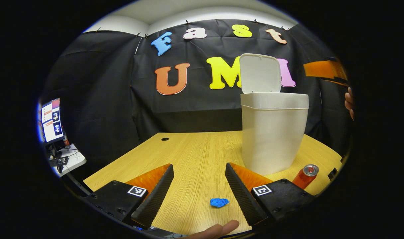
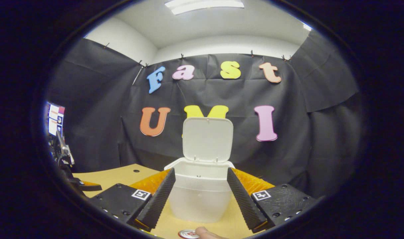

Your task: Press the lid of the desktop garbage bin to open it, pick up the crumpled paper on the desktop and throw it into the bin, then pick up the pop can on the desktop and drop it into the bin, and finally close the garbage bin lid.

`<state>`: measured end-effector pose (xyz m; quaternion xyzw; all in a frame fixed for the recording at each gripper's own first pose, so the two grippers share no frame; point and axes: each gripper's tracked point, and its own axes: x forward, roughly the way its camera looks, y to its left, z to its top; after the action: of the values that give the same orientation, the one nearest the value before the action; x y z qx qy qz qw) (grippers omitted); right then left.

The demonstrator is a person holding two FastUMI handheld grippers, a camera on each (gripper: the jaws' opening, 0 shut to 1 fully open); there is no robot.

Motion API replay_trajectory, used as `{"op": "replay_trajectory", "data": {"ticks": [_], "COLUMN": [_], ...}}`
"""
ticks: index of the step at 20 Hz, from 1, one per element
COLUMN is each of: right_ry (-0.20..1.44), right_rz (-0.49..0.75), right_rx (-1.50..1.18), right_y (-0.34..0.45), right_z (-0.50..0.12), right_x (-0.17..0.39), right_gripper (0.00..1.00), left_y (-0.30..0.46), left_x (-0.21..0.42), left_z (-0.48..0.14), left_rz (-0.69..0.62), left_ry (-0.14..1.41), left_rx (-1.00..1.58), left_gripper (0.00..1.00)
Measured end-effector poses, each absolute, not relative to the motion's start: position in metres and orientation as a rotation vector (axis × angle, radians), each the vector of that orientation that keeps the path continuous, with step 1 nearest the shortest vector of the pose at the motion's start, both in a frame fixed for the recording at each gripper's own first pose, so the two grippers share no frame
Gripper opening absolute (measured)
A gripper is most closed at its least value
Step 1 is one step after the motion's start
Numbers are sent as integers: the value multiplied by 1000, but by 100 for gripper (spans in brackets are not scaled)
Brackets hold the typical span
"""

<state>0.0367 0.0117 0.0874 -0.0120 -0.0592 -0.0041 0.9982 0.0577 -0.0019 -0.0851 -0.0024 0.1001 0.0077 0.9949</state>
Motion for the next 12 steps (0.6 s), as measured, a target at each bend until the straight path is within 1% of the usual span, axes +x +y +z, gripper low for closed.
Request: {"op": "replay_trajectory", "data": {"ticks": [2,3,4,6,7,10,11,12], "right_ry": [-99,-100,-92,-66,-54,-25,-7,-2], "right_rz": [-42,-37,-26,1,7,16,8,-1], "right_rx": [-54,-51,-34,-3,17,48,56,63], "right_y": [1,0,-2,-3,-6,-12,-16,-19], "right_z": [77,73,65,50,42,23,19,19], "right_x": [18,11,5,-5,-10,-13,-11,-10], "right_gripper": [96,97,95,95,98,97,95,97], "left_y": [3,4,5,5,3,-8,-11,-14], "left_x": [58,59,61,64,67,70,70,70], "left_z": [-88,-90,-92,-97,-103,-126,-134,-142], "left_rz": [24,28,30,26,18,-19,-28,-32], "left_ry": [207,211,214,226,244,333,369,400], "left_rx": [-5,-5,-1,6,3,-42,-60,-67], "left_gripper": [100,100,100,100,100,100,100,100]}}
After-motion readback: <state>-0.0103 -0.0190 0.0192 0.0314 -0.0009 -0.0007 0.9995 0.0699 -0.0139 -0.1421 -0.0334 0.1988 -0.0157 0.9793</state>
